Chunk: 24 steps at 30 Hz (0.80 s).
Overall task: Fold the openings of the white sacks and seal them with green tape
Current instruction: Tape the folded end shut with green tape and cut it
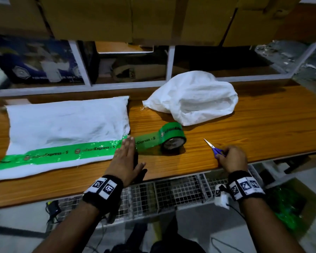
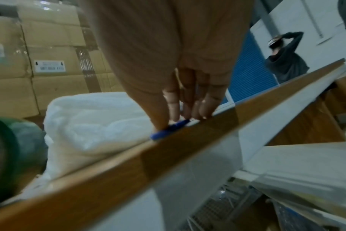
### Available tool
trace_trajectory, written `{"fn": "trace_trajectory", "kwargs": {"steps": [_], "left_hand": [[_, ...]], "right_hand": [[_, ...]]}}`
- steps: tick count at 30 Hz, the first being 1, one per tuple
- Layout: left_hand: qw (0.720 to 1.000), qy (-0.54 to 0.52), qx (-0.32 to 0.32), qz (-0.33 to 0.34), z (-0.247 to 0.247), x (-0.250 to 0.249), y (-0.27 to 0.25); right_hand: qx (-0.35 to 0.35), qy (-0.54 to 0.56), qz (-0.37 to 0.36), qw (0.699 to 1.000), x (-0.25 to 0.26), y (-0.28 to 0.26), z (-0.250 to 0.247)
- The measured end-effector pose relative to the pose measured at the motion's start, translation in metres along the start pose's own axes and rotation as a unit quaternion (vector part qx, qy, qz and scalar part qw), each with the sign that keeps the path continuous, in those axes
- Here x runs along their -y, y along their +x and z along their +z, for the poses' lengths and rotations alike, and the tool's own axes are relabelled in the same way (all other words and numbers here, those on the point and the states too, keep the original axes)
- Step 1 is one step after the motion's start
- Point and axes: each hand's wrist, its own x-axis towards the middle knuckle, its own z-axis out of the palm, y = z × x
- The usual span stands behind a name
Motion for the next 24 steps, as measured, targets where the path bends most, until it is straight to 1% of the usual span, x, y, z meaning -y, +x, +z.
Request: {"fn": "trace_trajectory", "kwargs": {"steps": [3, 6, 8, 12, 15, 17, 18, 19, 20, 22, 23, 24], "left_hand": [[0.999, -0.008, 0.041, -0.022, -0.002, 0.024, -0.001], [0.997, 0.046, 0.061, 0.007, -0.005, 0.035, -0.002], [0.996, 0.068, 0.061, 0.024, -0.009, 0.036, -0.002], [0.995, 0.074, 0.052, 0.044, -0.013, 0.038, 0.005], [0.993, 0.076, 0.073, 0.044, -0.011, 0.041, 0.008], [0.993, 0.083, 0.077, 0.045, -0.008, 0.043, 0.008], [0.993, 0.084, 0.074, 0.045, -0.007, 0.043, 0.008], [0.993, 0.081, 0.072, 0.045, -0.007, 0.044, 0.009], [0.993, 0.077, 0.071, 0.045, -0.007, 0.044, 0.009], [0.994, 0.071, 0.068, 0.042, -0.005, 0.043, 0.01], [0.995, 0.067, 0.067, 0.04, -0.004, 0.043, 0.01], [0.995, 0.065, 0.064, 0.04, -0.004, 0.042, 0.01]], "right_hand": [[0.053, -0.072, 0.027, 0.996, 0.009, -0.009, 0.001], [0.09, -0.133, 0.016, 0.987, 0.027, -0.03, 0.004], [0.099, -0.154, -0.006, 0.983, 0.042, -0.047, 0.003], [0.109, -0.179, -0.077, 0.975, 0.07, -0.089, 0.007], [0.087, -0.168, -0.067, 0.98, 0.087, -0.117, 0.012], [0.056, -0.133, -0.072, 0.987, 0.097, -0.129, 0.009], [0.056, -0.098, -0.083, 0.99, 0.102, -0.136, 0.007], [0.078, -0.048, -0.098, 0.991, 0.108, -0.143, 0.005], [0.121, 0.006, -0.113, 0.986, 0.114, -0.151, 0.004], [0.225, 0.122, -0.126, 0.958, 0.131, -0.168, 0.005], [0.276, 0.18, -0.11, 0.938, 0.141, -0.173, 0.006], [0.316, 0.231, -0.071, 0.917, 0.15, -0.175, 0.008]]}}
